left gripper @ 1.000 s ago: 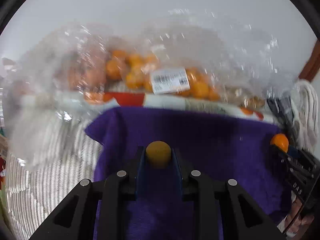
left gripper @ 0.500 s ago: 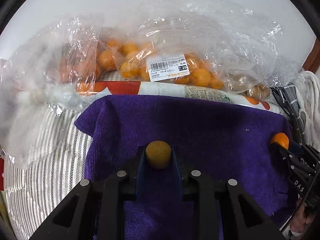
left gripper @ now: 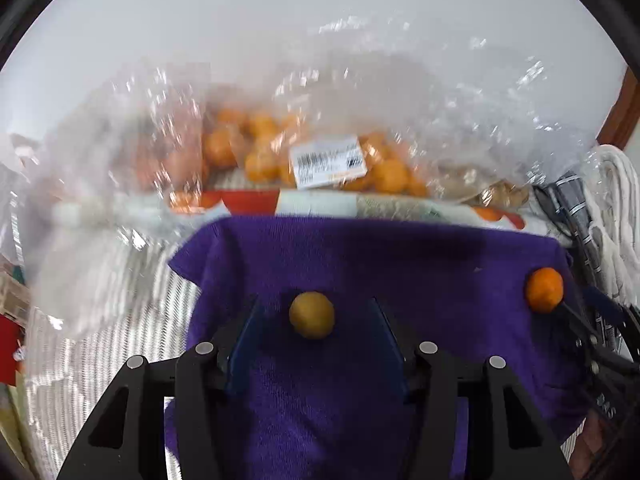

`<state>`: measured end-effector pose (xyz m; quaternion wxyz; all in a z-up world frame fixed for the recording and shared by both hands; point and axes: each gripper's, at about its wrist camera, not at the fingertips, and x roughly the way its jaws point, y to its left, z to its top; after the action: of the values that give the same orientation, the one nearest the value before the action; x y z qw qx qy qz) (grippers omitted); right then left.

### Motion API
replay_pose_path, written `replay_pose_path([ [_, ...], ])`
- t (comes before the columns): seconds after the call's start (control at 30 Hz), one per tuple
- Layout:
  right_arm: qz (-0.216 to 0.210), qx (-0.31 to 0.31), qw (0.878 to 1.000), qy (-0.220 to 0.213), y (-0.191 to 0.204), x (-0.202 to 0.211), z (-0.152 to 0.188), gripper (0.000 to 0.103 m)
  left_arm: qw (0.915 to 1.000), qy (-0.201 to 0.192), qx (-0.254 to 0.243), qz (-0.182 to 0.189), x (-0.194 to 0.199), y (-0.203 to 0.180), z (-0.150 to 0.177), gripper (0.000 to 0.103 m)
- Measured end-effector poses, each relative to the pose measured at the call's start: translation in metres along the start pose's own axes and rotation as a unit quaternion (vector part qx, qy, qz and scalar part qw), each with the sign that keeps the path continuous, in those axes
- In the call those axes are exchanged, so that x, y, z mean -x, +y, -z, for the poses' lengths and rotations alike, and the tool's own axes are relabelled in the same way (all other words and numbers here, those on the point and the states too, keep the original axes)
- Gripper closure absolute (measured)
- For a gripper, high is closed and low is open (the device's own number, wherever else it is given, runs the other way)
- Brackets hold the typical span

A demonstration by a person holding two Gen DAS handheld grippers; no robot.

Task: Organize fruits
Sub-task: 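Carry both fruits onto the purple towel and open both grippers, then grasp an oval orange fruit with the right gripper while the left grasps a large orange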

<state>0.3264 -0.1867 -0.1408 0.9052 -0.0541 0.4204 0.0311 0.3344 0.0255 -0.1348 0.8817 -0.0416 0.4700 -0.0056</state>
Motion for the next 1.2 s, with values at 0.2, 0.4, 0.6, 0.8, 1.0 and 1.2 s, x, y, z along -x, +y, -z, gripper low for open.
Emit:
replay_pose_path([
  [0.2, 0.016, -0.023, 0.999, -0.032, -0.008, 0.056, 0.018, 0.037, 0.9979, -0.064, -0.004, 0.003, 0.06, -0.003, -0.008, 0.052],
  [0.4, -0.005, -0.011, 1.0, -0.027, -0.006, 0.105, 0.047, 0.037, 0.9961, -0.084, 0.011, 0.025, 0.108, 0.013, 0.009, 0.051],
  [0.6, -0.059, 0.007, 0.998, -0.031, 0.019, 0.129, 0.086, 0.037, 0.9969, -0.068, 0.017, 0.037, 0.132, 0.04, 0.052, 0.051],
  [0.8, -0.077, 0.036, 0.996, -0.023, 0.05, 0.129, 0.118, 0.045, 0.997, -0.068, 0.032, 0.017, 0.152, 0.078, 0.106, 0.051],
  [1.0, -0.098, 0.043, 0.994, 0.0, 0.067, 0.108, 0.135, 0.046, 0.9972, -0.055, 0.051, -0.003, 0.152, 0.108, 0.147, 0.051],
  [1.2, -0.1, 0.031, 0.994, 0.018, 0.071, 0.086, 0.145, 0.046, 0.9968, -0.048, 0.062, 0.008, 0.15, 0.123, 0.175, 0.051],
])
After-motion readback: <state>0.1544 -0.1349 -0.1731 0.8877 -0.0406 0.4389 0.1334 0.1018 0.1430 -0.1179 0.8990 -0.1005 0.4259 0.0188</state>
